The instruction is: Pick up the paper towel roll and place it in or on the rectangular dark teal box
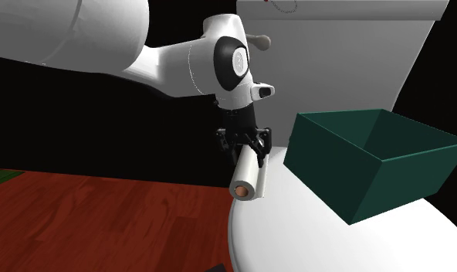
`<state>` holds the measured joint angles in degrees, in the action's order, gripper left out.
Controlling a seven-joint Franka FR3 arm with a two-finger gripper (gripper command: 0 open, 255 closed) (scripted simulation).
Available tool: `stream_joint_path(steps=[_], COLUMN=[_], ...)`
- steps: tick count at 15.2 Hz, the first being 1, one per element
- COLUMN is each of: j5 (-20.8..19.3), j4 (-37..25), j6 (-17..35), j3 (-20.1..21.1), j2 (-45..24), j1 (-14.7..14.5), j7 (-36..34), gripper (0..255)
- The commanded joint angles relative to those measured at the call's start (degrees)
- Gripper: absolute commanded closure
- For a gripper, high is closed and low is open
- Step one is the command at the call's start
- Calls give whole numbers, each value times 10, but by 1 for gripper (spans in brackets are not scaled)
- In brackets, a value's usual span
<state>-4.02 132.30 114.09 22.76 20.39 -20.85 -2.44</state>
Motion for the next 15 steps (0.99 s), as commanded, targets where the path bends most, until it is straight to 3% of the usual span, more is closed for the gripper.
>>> stream_joint_path(steps=[1, 6, 15], j5=[0, 0, 4], j4=[0, 0, -59], j6=[0, 0, -69], j3=[0, 0, -7], j2=[0, 0, 12], j1=[0, 0, 0], j7=[0, 0, 14], gripper=[255, 255, 255])
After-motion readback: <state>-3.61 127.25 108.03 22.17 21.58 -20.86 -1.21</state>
